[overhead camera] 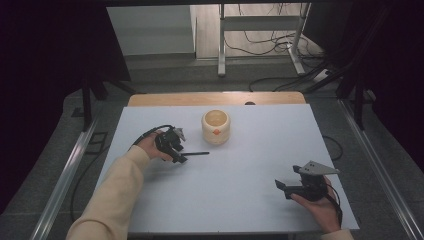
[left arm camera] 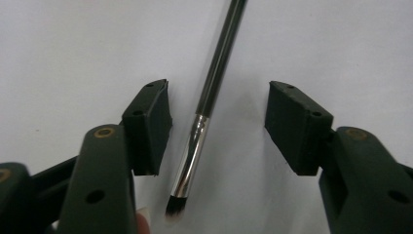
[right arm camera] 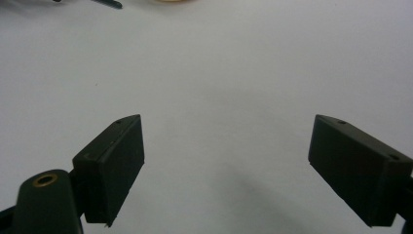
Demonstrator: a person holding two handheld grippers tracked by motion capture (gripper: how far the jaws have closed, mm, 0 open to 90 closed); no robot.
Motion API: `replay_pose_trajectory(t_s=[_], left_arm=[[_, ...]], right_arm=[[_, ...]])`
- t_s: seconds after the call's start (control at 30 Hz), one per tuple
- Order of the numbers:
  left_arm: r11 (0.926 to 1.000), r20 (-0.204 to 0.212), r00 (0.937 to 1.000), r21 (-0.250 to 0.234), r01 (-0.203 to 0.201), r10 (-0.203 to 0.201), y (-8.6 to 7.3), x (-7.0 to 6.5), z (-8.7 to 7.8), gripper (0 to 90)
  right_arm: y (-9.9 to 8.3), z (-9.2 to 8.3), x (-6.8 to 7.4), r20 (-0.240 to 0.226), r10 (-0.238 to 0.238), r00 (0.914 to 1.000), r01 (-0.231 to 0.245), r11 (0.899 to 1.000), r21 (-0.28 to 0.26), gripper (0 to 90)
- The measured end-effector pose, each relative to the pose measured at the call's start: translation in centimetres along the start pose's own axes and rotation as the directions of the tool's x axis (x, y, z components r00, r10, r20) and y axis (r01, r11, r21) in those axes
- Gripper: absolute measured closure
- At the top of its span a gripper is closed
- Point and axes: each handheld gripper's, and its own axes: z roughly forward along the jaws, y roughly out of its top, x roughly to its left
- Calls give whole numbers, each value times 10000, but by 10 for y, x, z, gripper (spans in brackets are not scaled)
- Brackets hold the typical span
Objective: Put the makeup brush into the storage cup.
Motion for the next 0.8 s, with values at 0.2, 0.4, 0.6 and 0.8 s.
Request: replay_pose_trajectory(t_s=[0.2, 0.4, 0.6, 0.8], left_arm=[[10000, -89, 10000, 21, -16, 16, 1, 1, 0, 481], [9972, -67, 9975, 237, -705, 707, 4, -6, -1, 631], [9950, 107, 9954, 280, -957, 955, 5, -8, -1, 735], [9901, 202, 9909, 415, -1340, 1333, 7, -11, -1, 831]], right_arm=[[0, 0, 0, 1, -15, 10000, 15, 10000, 7, 134], [0, 0, 1, -16, -23, 10000, 22, 10000, -4, 135], [1, 0, 1, -23, -16, 10000, 16, 10000, -29, 135], [1, 0, 1, -37, -26, 10000, 26, 10000, -29, 135]])
